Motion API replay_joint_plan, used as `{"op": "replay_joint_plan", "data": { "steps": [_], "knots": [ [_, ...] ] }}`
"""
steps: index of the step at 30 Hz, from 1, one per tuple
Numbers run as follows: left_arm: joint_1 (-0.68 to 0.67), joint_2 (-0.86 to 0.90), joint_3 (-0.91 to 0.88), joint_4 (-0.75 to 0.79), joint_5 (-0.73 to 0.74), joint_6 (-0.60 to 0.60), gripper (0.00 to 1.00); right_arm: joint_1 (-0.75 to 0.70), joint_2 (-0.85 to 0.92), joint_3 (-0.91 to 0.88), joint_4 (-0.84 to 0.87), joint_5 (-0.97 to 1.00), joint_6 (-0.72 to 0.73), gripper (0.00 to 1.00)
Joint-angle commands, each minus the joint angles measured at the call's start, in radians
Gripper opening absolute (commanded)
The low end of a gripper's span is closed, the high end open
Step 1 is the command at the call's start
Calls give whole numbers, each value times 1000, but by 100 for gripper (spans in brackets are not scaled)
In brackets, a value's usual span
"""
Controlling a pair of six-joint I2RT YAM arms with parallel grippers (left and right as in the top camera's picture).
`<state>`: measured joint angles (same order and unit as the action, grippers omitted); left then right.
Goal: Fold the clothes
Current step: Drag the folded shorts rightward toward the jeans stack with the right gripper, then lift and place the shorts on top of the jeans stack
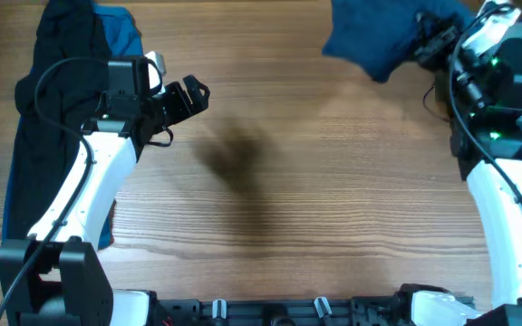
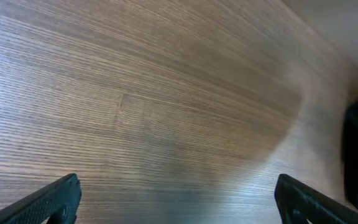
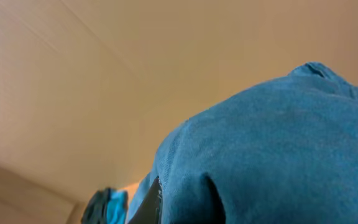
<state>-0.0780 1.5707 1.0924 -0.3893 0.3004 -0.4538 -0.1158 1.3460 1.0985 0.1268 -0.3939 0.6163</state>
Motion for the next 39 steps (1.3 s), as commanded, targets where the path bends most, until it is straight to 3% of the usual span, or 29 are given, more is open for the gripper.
{"op": "replay_joint_plan", "data": {
  "steps": [1, 6, 18, 24, 32, 39],
  "knots": [
    [3, 0, 2, 3, -5, 5, 100, -37, -24, 67, 27, 109, -81, 4],
    [3, 0, 2, 3, -6, 5, 100, -90, -24, 69, 45, 262, -125, 4],
    [3, 0, 2, 17, -6, 5, 100, -316, 12, 69, 124, 237, -198, 4],
    [3, 0, 2, 31, -6, 5, 100, -425, 172, 69, 381, 100, -198, 4],
    [2, 0, 2, 34, -6, 5, 100, -461, 437, 82, 714, 3, -194, 4],
    [0, 0, 2, 34, -5, 5, 100, -476, 527, 244, 605, 3, -192, 4]
  ]
}}
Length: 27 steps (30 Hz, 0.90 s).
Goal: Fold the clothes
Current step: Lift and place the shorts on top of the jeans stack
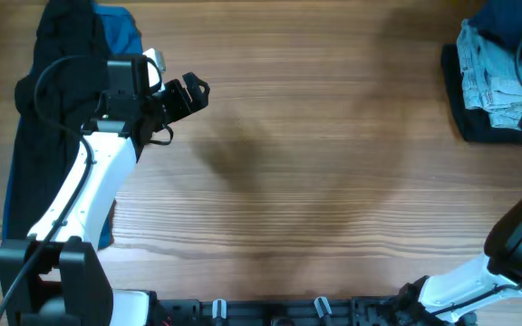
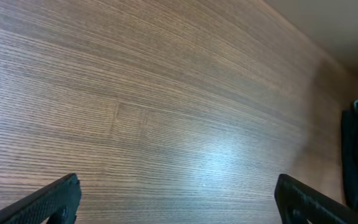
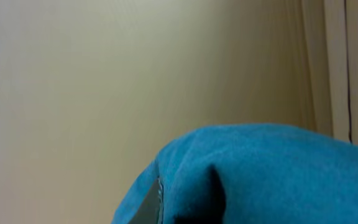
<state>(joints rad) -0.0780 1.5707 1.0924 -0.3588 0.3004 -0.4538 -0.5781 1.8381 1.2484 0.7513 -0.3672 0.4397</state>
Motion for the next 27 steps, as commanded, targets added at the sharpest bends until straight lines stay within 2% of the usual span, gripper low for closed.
{"op": "replay_joint_plan", "data": {
  "steps": [1, 2, 3, 4, 8, 9, 10, 12, 15, 17, 21, 25, 26, 27],
  "knots": [
    [-4, 0, 2, 3, -6, 5, 100, -23, 53, 93, -35, -23, 8, 4],
    [-8, 0, 2, 6, -5, 5, 100, -39, 77, 93, -76, -23, 54, 6],
    [-16, 0, 2, 8, -6, 5, 100, -53, 93, 93, -117, -23, 94, 18],
    [-20, 0, 2, 11, -6, 5, 100, -69, 110, 93, -174, -23, 119, 36],
    [-31, 0, 2, 40, -5, 5, 100, -117, 151, 93, -446, -30, 136, 74],
    [-35, 0, 2, 44, -6, 5, 100, -130, 158, 91, -544, -32, 136, 90],
    [-38, 0, 2, 47, -6, 5, 100, -137, 159, 91, -584, -37, 136, 100],
    [-40, 0, 2, 48, -6, 5, 100, -148, 157, 92, -636, -80, 135, 100],
    [-42, 0, 2, 48, -6, 5, 100, -162, 138, 92, -659, -288, 138, 100],
    [-43, 0, 2, 48, -6, 5, 100, -161, 123, 92, -669, -337, 139, 100],
    [-43, 0, 2, 48, -6, 5, 100, -154, 94, 92, -764, -343, 133, 100],
    [-43, 0, 2, 48, -6, 5, 100, -131, 95, 92, -877, -278, 55, 99],
    [-43, 0, 2, 48, -6, 5, 100, -116, 95, 92, -893, -258, 35, 91],
    [-43, 0, 2, 48, -6, 5, 100, -102, 95, 92, -893, -257, 22, 79]
  ]
}}
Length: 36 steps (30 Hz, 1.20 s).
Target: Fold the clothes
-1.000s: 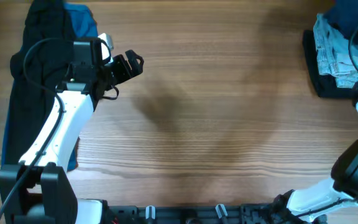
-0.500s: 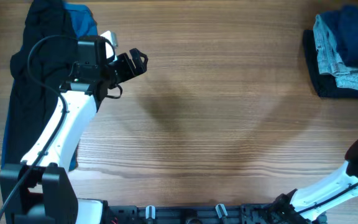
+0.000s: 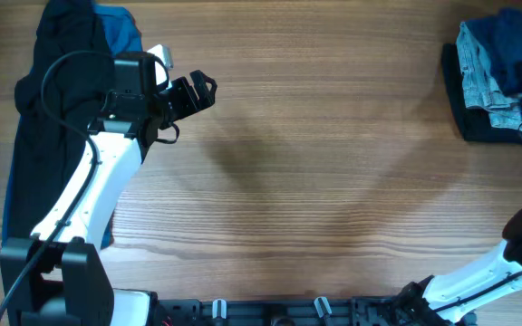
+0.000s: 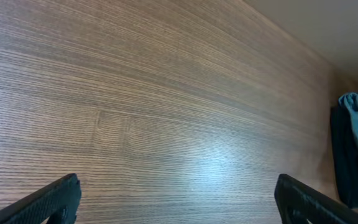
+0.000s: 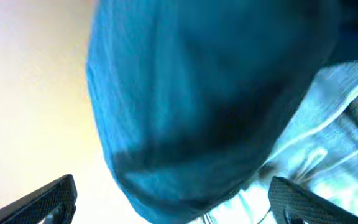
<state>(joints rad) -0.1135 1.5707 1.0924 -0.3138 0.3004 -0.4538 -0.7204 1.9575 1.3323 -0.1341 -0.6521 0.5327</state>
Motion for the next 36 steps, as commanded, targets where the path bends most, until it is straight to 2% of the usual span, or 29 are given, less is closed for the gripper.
{"op": "replay_joint_plan", "data": {
  "steps": [1, 2, 3, 5, 9, 14, 17, 24, 28, 29, 30, 31, 32, 33, 36],
  "knots": [
    [-7, 0, 2, 3, -6, 5, 100, 53, -25, 8, -4, 27, -83, 53],
    [-7, 0, 2, 3, -6, 5, 100, 69, -25, 8, 4, 46, -88, 36],
    [-7, 0, 2, 3, -6, 5, 100, 83, -25, 8, 12, 72, -89, 27],
    [-7, 0, 2, 2, -6, 5, 100, 109, -25, 8, 26, 134, -99, 22],
    [-7, 0, 2, 2, -6, 5, 100, 129, -25, 8, 52, 166, -140, 4],
    [-7, 0, 2, 6, -7, 6, 100, 129, -40, 8, 66, -64, -161, 4],
    [-7, 0, 2, 7, -15, 6, 100, 148, -47, 8, 0, -142, -165, 4],
    [-7, 0, 2, 7, -28, 5, 100, 249, -47, 7, -233, 60, -327, 4],
    [-7, 0, 2, 8, -32, 6, 100, 269, -47, 7, -302, 119, -349, 4],
    [-7, 0, 2, 8, -32, 6, 100, 269, -47, 7, -302, 117, -344, 7],
    [-7, 0, 2, 7, -32, 6, 100, 266, -47, 8, -297, 112, -327, 26],
    [-7, 0, 2, 6, -32, 6, 100, 262, -51, 9, -293, 93, -319, 62],
    [-7, 0, 2, 6, -32, 6, 100, 259, -62, 10, -293, 65, -319, 74],
    [-7, 0, 2, 6, -32, 6, 100, 259, -79, 10, -294, 51, -317, 79],
    [-7, 0, 2, 6, -32, 6, 100, 257, -154, 10, -302, 41, -293, 82]
  ]
}}
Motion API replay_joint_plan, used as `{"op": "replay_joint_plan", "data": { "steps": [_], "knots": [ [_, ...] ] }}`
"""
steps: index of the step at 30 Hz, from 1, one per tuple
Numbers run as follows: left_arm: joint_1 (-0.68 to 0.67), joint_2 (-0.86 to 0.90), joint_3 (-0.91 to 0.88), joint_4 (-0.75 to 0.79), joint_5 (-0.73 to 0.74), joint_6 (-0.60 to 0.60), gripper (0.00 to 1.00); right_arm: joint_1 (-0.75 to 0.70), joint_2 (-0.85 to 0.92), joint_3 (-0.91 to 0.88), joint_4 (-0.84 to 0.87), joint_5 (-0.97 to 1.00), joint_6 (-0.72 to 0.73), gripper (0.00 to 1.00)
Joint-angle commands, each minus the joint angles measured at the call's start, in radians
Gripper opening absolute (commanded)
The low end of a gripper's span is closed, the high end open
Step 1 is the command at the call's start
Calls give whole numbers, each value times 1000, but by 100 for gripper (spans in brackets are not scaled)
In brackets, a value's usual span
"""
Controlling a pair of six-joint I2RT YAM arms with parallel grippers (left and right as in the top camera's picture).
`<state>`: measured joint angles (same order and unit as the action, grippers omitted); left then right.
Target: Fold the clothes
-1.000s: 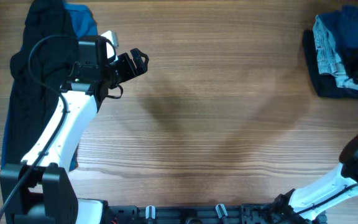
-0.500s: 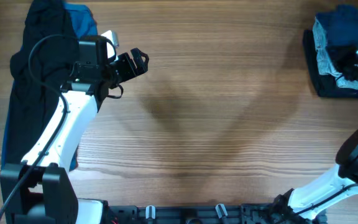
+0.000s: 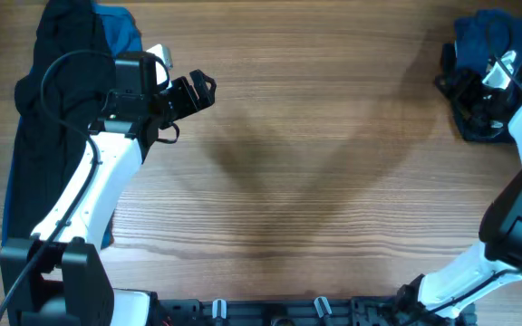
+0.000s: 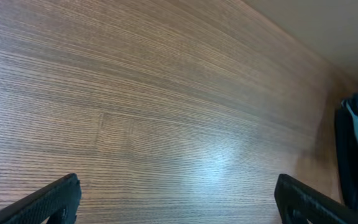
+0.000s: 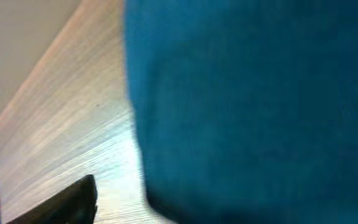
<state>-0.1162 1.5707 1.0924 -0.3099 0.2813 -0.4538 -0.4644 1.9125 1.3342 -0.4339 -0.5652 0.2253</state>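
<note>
A folded blue garment [image 3: 481, 32] lies on top of the stack of clothes [image 3: 465, 122] at the table's far right edge. My right gripper [image 3: 471, 88] is low against the stack's left side. In the right wrist view the blue cloth [image 5: 253, 106] fills most of the picture; one finger [image 5: 73, 200] shows at the left, set wide, and the other is hidden behind the cloth. My left gripper [image 3: 195, 93] hangs open over bare wood, both fingers [image 4: 48, 202] wide apart with nothing between them.
A pile of black and blue clothes [image 3: 57, 100] lies along the left edge, under and behind the left arm. The wooden table [image 3: 315, 181] spreads between the two arms. The stack shows as a dark strip [image 4: 356, 155] at the right of the left wrist view.
My right arm has come back into the overhead view, its gripper now down at the stack's left side, close to the blue cloth. The light denim layer is hidden. The left arm has not moved.
My right gripper was shut on the blue garment, holding it up near the far right. Then garment and arm were almost out of the overhead view. Then the gripper was open and the garment lay on the stack. Now the gripper sits against that stack.
</note>
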Motion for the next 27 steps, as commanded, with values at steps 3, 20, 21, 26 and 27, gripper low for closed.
{"op": "replay_joint_plan", "data": {
  "steps": [3, 20, 21, 26, 27],
  "knots": [
    [-5, 0, 2, 3, -13, 6, 100, 0, -244, 8, -25, -43, 19, 90],
    [-5, 0, 2, 3, -13, 6, 100, -398, -117, -16, 49, 92, 447, 99],
    [-5, 0, 2, 3, -13, 6, 100, -406, -92, -16, 64, 92, 443, 95],
    [-5, 0, 2, -18, -13, 18, 100, -414, -20, -16, 202, 93, 433, 48],
    [-5, 0, 2, -24, -13, 36, 100, -414, -16, -16, 222, 98, 433, 22]
  ]
}}
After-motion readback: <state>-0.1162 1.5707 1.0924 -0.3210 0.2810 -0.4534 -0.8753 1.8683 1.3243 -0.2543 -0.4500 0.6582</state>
